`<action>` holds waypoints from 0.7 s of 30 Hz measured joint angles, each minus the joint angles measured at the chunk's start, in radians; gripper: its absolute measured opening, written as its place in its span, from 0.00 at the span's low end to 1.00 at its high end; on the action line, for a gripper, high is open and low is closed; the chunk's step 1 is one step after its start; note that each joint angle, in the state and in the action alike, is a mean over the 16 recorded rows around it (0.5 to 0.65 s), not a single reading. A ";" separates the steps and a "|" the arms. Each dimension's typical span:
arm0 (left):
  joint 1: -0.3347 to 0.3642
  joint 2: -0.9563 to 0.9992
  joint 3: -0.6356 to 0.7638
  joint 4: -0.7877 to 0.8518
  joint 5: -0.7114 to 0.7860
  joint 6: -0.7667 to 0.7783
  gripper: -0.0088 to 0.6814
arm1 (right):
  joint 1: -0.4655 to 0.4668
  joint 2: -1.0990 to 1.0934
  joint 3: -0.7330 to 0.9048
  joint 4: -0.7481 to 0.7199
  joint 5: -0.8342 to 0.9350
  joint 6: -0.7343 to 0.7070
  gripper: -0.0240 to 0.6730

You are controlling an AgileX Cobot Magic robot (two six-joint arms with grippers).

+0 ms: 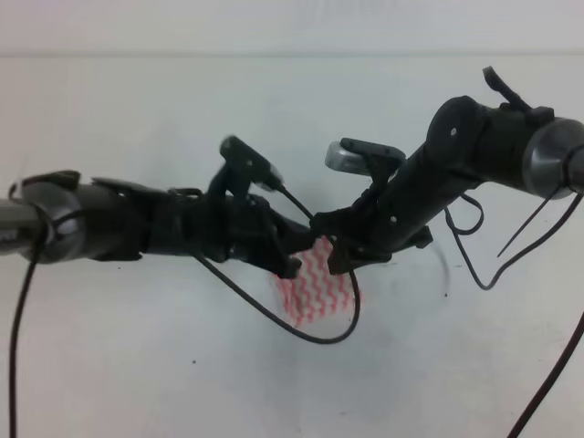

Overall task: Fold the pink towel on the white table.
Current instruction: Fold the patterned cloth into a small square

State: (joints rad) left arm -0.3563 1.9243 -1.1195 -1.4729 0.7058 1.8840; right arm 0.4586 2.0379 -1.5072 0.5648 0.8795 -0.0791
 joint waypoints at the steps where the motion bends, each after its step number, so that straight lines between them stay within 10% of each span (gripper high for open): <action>1: -0.007 0.006 0.000 0.003 -0.003 -0.004 0.00 | -0.002 0.000 0.000 0.000 -0.004 0.000 0.04; 21: -0.029 0.042 0.000 0.265 -0.021 -0.225 0.01 | -0.007 0.046 -0.001 -0.009 -0.026 0.000 0.01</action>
State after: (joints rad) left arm -0.3856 1.9664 -1.1193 -1.2074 0.6852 1.6588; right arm 0.4513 2.0837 -1.5082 0.5561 0.8532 -0.0787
